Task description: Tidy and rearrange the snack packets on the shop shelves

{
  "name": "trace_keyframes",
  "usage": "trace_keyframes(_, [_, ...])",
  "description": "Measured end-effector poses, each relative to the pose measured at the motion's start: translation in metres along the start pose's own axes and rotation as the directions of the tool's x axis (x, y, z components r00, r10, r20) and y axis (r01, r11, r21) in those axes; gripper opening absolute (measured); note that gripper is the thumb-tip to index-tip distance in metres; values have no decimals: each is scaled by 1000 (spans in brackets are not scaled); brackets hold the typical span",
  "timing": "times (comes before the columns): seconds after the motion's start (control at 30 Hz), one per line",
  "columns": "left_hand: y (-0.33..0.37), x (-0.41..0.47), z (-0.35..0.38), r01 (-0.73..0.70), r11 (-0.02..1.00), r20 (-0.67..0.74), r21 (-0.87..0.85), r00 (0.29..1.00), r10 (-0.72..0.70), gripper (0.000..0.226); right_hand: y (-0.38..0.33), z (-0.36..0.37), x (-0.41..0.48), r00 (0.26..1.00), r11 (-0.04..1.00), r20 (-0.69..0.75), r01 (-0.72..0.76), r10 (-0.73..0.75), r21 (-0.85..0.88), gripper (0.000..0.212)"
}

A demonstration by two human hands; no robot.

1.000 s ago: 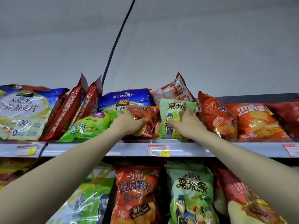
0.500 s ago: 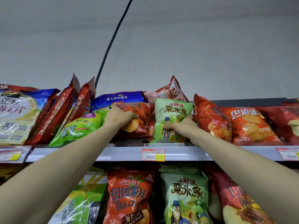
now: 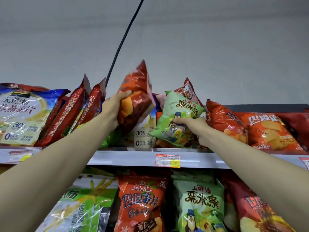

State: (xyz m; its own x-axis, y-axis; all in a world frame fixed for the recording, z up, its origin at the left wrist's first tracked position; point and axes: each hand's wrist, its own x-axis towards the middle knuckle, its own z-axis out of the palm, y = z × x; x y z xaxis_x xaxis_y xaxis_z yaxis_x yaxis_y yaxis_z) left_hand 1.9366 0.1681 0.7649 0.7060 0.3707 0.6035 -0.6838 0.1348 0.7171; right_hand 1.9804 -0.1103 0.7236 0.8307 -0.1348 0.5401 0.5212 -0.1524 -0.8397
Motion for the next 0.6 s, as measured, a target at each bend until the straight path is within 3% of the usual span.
trace_keyframes(0.1, [26, -4, -2, -75, 994, 13, -80, 997, 76, 65, -5, 22, -9, 999, 987, -4, 40, -41, -158, 101])
trace_keyframes(0.17, [40, -9, -4, -165, 983, -58, -81, 985, 160, 70, -6, 44, -14, 999, 979, 22, 52, -48, -197, 92])
trace_keyframes(0.23, [50, -18, -5, -215, 975, -80, -50, 974, 210, 88, -9, 70, -18, 998, 974, 38, 55, -47, -218, 94])
trace_keyframes(0.3, [55, -22, -11, -249, 968, -100, -18, 964, 246, 99, -10, 97, -18, 998, 970, 50, 57, -46, -236, 120])
trace_keyframes(0.47, [59, -33, -28, -325, 937, -131, 132, 931, 341, 94, -7, 142, -14, 999, 942, 42, 44, -32, -333, 148])
trace_keyframes(0.6, [56, -37, -32, -372, 902, -83, 219, 914, 397, 92, -8, 143, -14, 996, 906, 88, 44, -8, -420, 155])
